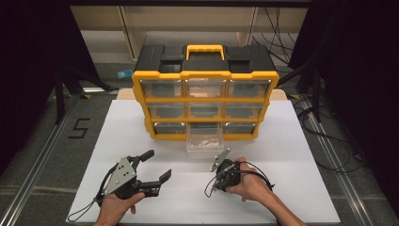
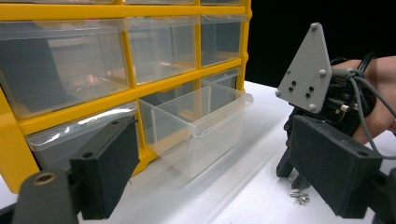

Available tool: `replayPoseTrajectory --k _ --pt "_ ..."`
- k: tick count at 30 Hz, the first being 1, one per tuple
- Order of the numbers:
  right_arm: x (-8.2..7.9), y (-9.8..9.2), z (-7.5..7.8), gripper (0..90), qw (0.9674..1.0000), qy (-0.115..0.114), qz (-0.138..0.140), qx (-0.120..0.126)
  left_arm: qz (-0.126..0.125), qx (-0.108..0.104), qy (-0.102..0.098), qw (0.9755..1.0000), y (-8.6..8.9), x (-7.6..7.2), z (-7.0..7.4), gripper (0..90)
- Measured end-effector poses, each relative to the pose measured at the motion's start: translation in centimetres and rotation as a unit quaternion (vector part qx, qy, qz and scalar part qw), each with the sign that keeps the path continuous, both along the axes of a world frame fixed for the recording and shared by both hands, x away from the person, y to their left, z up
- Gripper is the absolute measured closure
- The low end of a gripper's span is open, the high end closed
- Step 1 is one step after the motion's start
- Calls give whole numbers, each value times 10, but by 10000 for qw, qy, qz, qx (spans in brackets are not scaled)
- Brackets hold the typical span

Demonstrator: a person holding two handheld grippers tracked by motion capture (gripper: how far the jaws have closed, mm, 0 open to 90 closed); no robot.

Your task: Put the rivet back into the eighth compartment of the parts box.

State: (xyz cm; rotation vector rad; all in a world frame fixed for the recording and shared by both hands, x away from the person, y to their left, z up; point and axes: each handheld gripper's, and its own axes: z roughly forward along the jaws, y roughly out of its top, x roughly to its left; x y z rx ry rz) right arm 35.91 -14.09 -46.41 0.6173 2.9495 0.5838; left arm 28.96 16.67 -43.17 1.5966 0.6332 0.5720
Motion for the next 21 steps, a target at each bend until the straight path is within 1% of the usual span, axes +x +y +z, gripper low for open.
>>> replayPoseTrajectory --k 3,6,9,12,13,14,15,17,19,20,21 --pt "1 0 0 749 10000 -14 62 3 6 1 -20 10000 0 1 0 161" --pt "0 0 0 754 10000 -28 89 -13 3 -2 4 10000 0 0 0 161" --pt "1 0 0 755 10000 -13 79 -5 5 0 -14 10000 0 0 0 162" --pt "1 -1 3 755 9999 -42 92 89 -5 -34 -23 10000 0 0 0 161" --pt "1 -2 6 755 9998 -82 106 114 -30 -73 -46 10000 0 1 0 161" --pt "1 -3 8 756 9998 -99 77 147 9 -10 -9 10000 0 0 0 161" --pt "2 -4 12 755 9997 -140 95 200 6 -16 -6 10000 0 0 0 161" --pt "3 -5 18 755 9991 -303 69 278 12 -24 -8 10000 0 0 0 161" --pt "2 -6 27 756 9985 -355 70 413 12 -19 -17 10000 0 0 0 161" --pt "2 -7 31 755 9981 -409 81 457 -17 -59 -41 10000 0 1 0 161" --pt "2 -8 35 756 9974 -488 109 520 15 -14 -8 10000 0 0 0 161"
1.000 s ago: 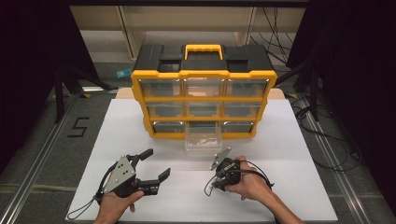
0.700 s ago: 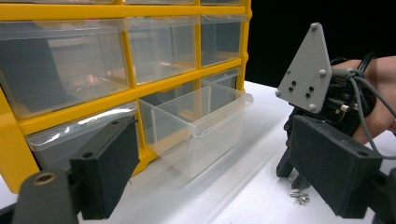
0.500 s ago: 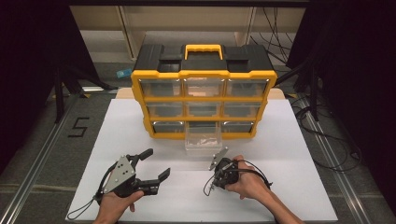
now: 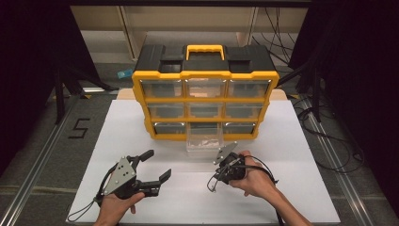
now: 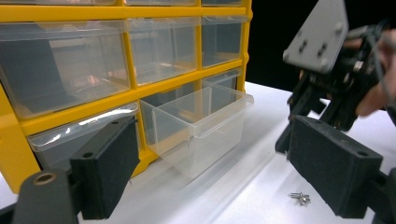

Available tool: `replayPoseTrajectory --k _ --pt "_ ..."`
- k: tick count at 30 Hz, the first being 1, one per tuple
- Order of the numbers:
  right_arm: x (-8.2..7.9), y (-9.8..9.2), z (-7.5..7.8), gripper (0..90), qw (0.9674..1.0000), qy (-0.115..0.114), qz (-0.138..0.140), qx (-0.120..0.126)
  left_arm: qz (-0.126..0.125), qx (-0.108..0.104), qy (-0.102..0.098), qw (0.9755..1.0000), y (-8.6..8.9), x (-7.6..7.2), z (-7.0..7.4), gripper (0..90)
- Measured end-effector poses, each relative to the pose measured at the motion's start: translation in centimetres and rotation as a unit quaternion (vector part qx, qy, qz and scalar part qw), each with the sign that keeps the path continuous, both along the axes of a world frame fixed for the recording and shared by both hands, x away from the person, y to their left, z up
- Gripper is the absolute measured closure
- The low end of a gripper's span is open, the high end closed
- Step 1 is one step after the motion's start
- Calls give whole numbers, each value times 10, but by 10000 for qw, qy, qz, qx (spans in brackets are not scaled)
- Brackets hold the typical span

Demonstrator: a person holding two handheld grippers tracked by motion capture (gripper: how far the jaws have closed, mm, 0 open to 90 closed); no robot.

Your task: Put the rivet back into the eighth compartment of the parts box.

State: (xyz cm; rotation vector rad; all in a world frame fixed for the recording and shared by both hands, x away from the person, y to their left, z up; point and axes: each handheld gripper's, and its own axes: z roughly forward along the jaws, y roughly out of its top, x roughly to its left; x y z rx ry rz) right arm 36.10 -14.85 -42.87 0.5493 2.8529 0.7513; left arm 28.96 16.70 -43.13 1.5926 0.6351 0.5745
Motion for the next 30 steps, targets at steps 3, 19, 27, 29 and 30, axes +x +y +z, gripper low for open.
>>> replayPoseTrajectory --k 3,19,27,29,30 --pt "-1 -1 11 755 9997 -160 33 195 -3 12 -11 10000 0 1 0 161" --pt "8 6 59 755 9938 -721 -3 846 11 10 -19 10000 1 0 0 161" --pt "16 9 68 755 9905 -920 -35 1020 7 -17 -13 10000 0 0 0 162" --pt "16 10 69 755 9902 -919 -49 1050 -40 -46 -62 10000 -1 1 0 162" --pt "18 10 70 755 9895 -952 -62 1087 -31 -1 -59 10000 0 1 0 161"
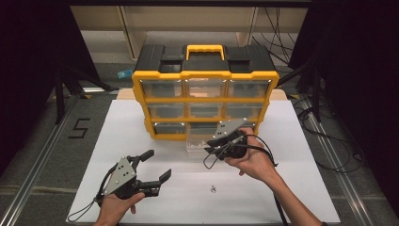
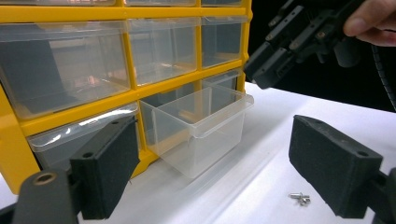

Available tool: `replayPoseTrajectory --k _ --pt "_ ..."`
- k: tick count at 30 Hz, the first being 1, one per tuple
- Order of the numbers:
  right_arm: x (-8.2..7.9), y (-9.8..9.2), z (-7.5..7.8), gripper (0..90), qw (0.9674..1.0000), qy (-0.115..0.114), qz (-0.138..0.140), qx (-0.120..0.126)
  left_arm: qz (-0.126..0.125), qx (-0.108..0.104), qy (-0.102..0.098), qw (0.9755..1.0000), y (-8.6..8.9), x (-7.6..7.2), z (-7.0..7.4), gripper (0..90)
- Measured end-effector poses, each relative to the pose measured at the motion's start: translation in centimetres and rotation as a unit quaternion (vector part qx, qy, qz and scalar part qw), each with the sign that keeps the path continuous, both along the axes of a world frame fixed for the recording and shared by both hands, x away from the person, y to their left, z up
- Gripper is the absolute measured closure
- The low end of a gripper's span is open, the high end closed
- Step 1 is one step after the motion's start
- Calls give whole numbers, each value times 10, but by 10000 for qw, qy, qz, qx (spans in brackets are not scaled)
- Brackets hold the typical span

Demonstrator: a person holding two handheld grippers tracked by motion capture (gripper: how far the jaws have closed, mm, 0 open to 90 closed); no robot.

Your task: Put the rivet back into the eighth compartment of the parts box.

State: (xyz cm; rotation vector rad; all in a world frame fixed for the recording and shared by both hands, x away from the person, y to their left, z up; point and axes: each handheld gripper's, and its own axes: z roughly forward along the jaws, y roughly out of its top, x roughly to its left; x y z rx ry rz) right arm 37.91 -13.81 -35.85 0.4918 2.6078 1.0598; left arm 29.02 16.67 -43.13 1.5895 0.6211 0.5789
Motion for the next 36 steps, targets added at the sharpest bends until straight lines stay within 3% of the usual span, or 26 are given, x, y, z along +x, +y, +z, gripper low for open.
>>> replayPoseTrajectory --k 10,23,32,34,36 --pt "13 2 4 755 9997 -152 -104 164 28 -14 46 10000 0 -1 0 161" --pt "37 6 -10 755 9988 -241 -400 165 19 -28 43 10000 0 -1 1 161" --pt "47 11 -21 750 9988 -156 -467 76 21 -50 50 10000 1 -1 1 161" --pt "48 12 -23 710 9988 -93 -472 72 21 -44 41 10000 1 -1 1 161" --pt "49 13 -24 617 9985 -71 -543 43 11 -69 45 10000 1 -1 1 161"
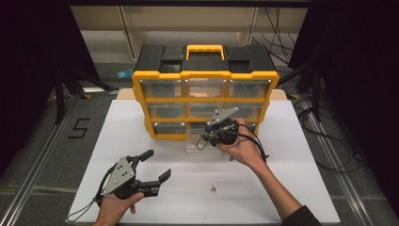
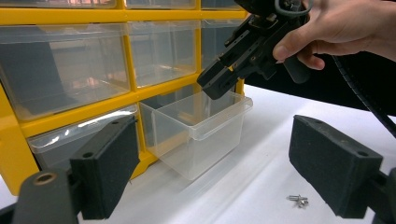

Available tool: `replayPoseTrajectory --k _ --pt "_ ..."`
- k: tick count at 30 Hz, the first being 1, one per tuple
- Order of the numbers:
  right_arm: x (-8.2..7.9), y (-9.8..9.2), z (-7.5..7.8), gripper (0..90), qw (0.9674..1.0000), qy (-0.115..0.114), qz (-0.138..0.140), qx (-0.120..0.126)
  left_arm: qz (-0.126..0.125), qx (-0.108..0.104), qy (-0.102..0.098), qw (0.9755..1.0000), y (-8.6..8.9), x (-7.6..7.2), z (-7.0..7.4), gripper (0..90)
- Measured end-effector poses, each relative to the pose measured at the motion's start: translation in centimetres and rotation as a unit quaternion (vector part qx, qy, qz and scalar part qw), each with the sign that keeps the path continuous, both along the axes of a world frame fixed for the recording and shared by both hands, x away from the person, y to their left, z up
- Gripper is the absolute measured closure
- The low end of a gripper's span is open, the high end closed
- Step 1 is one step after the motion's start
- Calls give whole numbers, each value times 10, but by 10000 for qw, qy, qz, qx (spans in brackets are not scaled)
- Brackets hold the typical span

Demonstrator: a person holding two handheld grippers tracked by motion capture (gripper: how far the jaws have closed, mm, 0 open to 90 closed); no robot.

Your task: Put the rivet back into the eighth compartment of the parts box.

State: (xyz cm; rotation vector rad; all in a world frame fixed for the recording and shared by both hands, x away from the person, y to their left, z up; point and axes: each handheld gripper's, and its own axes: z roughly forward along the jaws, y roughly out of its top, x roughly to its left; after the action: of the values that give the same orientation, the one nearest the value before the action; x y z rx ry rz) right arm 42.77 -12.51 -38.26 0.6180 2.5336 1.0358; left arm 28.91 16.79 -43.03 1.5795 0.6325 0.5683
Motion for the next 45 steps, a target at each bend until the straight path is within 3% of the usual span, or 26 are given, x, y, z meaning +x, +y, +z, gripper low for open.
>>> replayPoseTrajectory --k 2,5,11,19,31,45 --pt "-2 0 2 530 10000 -59 -39 24 10 -12 1 10000 0 0 0 161" --pt "-9 1 10 437 9998 -107 116 137 14 -3 -11 10000 1 0 0 161" --pt "-29 2 22 379 9989 -199 402 115 31 -1 -1 10000 1 -1 1 161" --pt "-56 0 26 325 9975 -63 703 -6 28 -9 -12 10000 1 0 0 161" --pt "-81 -8 10 326 9959 162 842 -292 27 16 -4 10000 0 0 0 161" --pt "-82 -10 -20 324 9919 596 805 -778 27 -6 -12 10000 0 0 0 161"
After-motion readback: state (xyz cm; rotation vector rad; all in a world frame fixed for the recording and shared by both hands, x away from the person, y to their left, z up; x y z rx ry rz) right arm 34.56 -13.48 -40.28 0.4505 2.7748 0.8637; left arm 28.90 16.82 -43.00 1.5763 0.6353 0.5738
